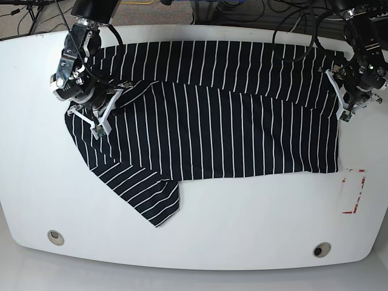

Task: Layout the t-shirt on the table in an organized manner, then fold the t-shirt properly
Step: 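Move the right gripper onto the shirt's folded flap and grasp it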

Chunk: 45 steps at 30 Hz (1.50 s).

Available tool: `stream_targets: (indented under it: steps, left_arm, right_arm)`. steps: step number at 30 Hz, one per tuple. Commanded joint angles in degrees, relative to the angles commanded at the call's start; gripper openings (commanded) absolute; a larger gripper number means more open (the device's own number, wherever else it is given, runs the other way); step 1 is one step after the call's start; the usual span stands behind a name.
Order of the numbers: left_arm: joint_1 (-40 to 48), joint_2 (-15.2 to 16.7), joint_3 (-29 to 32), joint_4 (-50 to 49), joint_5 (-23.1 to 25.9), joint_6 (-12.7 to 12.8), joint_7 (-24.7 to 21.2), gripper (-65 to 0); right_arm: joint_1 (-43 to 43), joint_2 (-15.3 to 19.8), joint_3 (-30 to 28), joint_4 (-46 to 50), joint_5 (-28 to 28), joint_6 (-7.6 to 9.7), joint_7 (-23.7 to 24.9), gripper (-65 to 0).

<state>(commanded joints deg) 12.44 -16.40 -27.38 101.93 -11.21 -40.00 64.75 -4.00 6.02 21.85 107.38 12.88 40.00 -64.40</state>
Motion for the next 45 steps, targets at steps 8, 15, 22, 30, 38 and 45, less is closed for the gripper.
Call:
stream_targets:
  steps: [8, 15, 22, 30, 38, 45]
  left_arm:
    - [0.0, 0.0, 0.0, -0.6, 0.0, 0.0, -0.1, -40.4]
    - [0.0, 0.0, 0.1, -0.6, 0.0, 0.0, -0.1, -40.4]
    - [0.0, -0.2, 0.1, -0.6, 0.0, 0.0, -0.1, -40.4]
    - [0.0, -0.3, 0.1, -0.6, 0.0, 0.0, -0.1, -40.4]
    - [0.0, -0.3, 0.1, -0.6, 0.0, 0.0, -0.1, -40.4]
    - [0.0, -0.2, 0.1, -0.6, 0.0, 0.0, -0.1, -40.4]
  right_arm:
    - [1.4, 0.1, -0.1, 4.8, 0.1, 0.0, -1.8, -65.0]
    - [4.0, 0.2, 0.2, 4.9, 0.1, 0.0, -1.8, -65.0]
    - [6.2, 0.2, 0.3, 4.9, 0.1, 0.0, -2.2, -65.0]
    - [8.9, 0.2, 0.0, 4.6, 0.1, 0.0, -2.2, -65.0]
    - [11.2, -0.2, -0.2, 4.5, 0.1, 0.0, -2.2, -64.4]
    - [12.8, -0.3, -0.2, 2.0, 0.4, 0.0, -2.2, -64.4]
